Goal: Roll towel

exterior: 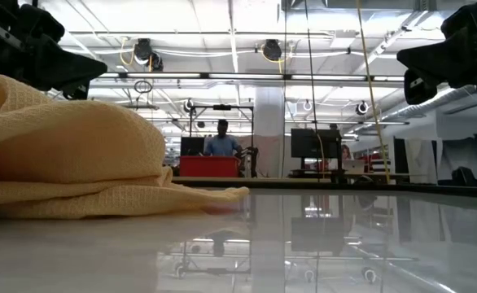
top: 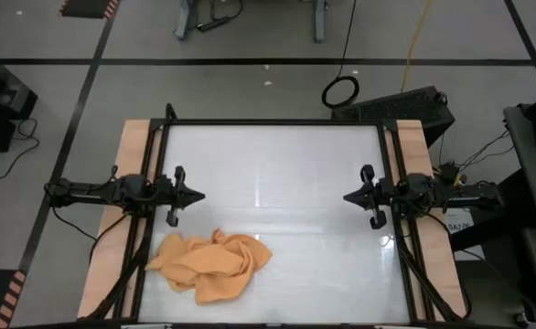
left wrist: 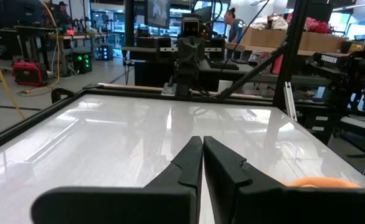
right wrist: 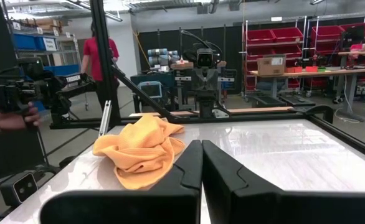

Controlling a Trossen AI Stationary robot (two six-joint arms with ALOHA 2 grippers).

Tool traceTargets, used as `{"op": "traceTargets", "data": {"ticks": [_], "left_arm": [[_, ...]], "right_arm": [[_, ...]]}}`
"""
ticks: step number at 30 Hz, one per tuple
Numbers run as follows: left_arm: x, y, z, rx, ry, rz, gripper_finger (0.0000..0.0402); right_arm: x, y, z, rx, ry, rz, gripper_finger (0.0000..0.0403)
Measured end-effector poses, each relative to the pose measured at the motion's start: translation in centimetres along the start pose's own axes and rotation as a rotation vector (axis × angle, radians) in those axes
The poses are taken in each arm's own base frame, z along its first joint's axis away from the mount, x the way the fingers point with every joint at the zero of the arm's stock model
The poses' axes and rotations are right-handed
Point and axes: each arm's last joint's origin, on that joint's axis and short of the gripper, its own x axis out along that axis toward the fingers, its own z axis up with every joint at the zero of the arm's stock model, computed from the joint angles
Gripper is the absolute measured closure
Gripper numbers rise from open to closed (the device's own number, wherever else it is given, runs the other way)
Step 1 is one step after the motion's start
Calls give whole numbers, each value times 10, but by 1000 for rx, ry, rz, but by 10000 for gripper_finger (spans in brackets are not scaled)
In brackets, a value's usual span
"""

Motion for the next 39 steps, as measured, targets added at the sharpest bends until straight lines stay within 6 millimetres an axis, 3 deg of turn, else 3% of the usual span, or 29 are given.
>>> {"op": "traceTargets", "data": {"ticks": [6,14,30,39], "left_arm": [[0,1,2,-1,-22,27,379],[0,1,0,3,-3,48,379],[0,1,0,4,-5,54,379],[0,2,0,-1,-4,69,379]], "right_arm": [[0,0,0,74,2,0,403],[0,0,-3,-40,31,-2,403],[0,0,-3,-74,34,-8,403],[0,-4,-5,15,47,-135,403]]}}
